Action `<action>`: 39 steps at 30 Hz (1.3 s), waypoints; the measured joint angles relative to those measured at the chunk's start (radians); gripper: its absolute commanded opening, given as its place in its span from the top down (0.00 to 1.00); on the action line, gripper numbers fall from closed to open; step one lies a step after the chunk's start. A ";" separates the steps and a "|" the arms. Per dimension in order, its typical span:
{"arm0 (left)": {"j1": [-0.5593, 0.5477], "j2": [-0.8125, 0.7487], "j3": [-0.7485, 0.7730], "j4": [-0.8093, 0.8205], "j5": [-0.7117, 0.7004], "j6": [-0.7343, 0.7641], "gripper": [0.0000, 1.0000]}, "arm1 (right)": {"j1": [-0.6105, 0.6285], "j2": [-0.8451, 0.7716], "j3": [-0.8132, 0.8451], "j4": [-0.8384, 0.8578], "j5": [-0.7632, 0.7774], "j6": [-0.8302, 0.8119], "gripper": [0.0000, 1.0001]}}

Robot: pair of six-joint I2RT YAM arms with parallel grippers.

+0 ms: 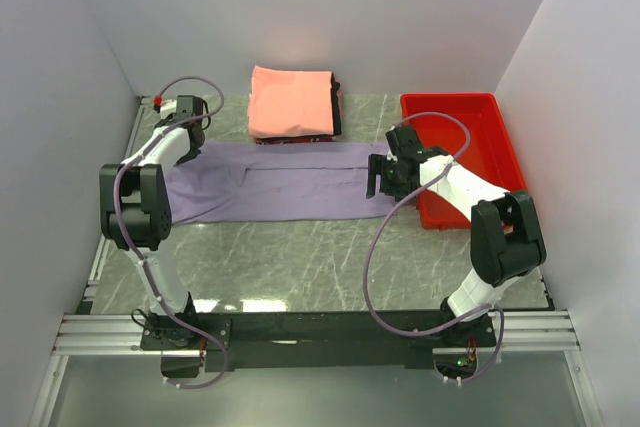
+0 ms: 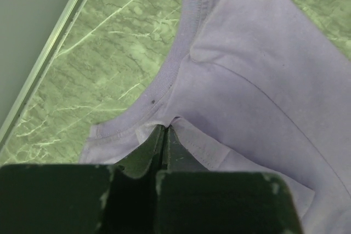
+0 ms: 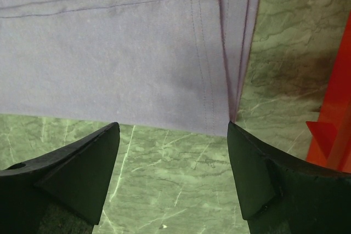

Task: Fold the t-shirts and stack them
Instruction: Fold the tshirt

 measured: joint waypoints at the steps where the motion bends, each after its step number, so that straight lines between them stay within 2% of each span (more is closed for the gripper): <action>1: 0.000 0.000 0.000 0.004 0.002 0.000 0.99 | 0.000 0.000 0.000 0.000 0.000 0.000 0.14; 9: 0.000 -0.068 -0.070 0.117 0.064 0.029 0.99 | 0.000 0.000 0.000 0.000 0.003 0.000 0.14; 14: 0.000 -0.100 -0.059 0.161 0.074 0.040 0.99 | 0.000 0.000 0.000 0.000 0.003 0.000 0.14; 24: 0.003 0.003 0.025 0.156 0.064 0.039 0.99 | 0.000 0.000 0.000 0.000 0.015 -0.001 0.14; 27: 0.004 0.053 0.062 0.153 0.060 0.047 0.96 | 0.000 0.000 0.000 0.000 0.015 -0.001 0.14; 28: 0.004 0.066 0.068 0.154 0.062 0.051 0.88 | 0.000 0.000 0.000 0.000 0.015 -0.002 0.14; 32: 0.004 0.089 0.076 0.156 0.064 0.065 0.81 | 0.000 0.000 0.001 0.000 0.014 -0.004 0.14; 33: 0.004 0.094 0.079 0.156 0.064 0.065 0.72 | 0.000 0.000 0.001 0.000 0.014 -0.004 0.14; 36: 0.004 0.105 0.094 0.149 0.065 0.062 0.68 | 0.000 0.000 0.003 0.000 0.014 -0.007 0.14; 38: 0.004 0.104 0.101 0.134 0.077 0.058 0.48 | 0.000 0.000 0.003 0.000 0.013 -0.007 0.14; 39: 0.004 0.101 0.101 0.132 0.088 0.053 0.16 | 0.000 0.000 0.003 0.000 0.011 -0.007 0.13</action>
